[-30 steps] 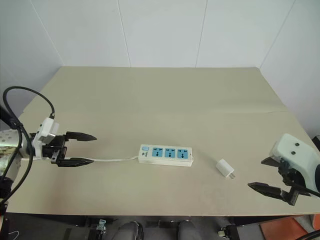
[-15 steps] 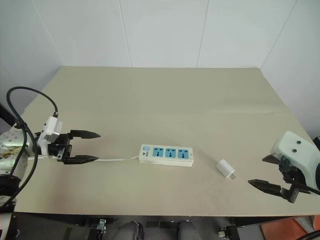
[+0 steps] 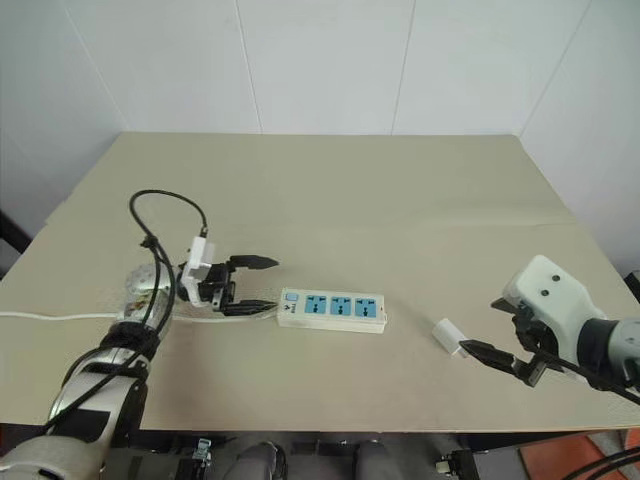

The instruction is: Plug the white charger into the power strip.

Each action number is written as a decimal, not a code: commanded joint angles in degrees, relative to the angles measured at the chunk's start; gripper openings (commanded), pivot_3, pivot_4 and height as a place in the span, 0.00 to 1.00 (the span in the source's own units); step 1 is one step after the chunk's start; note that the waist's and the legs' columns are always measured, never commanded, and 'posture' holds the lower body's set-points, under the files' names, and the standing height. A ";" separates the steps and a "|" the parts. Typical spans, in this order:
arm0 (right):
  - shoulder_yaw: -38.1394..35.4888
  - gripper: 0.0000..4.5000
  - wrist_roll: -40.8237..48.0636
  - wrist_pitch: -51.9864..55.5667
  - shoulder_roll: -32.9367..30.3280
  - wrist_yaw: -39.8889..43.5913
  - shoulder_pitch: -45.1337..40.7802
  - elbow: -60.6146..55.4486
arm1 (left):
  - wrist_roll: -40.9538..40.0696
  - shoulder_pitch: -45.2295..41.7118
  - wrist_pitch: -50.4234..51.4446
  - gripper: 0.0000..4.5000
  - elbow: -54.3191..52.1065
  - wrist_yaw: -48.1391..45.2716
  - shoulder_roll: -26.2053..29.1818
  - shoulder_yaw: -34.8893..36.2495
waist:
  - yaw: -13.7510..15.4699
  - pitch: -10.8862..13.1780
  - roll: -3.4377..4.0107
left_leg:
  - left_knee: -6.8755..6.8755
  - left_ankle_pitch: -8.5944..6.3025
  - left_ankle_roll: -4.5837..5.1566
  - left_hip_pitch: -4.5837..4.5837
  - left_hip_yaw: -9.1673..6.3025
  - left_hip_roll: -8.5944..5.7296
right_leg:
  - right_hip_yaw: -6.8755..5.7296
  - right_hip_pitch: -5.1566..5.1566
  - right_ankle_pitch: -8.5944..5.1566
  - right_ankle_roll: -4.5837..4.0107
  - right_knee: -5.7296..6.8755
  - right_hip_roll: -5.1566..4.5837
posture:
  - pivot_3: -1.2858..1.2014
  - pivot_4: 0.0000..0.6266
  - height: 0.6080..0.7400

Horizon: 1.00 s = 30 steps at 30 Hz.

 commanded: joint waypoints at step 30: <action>-3.00 1.00 2.98 3.64 1.67 -6.93 0.45 -4.77 | 11.99 -1.27 -11.94 1.00 16.08 2.79 -6.62 2.21 | 0.29 -0.05 -0.05 | 0.04 0.00 0.00 0.03 -0.03 -0.03 | -0.01 0.06 -0.01 0.02 0.01 -0.02 | 0.52 0.24 1.00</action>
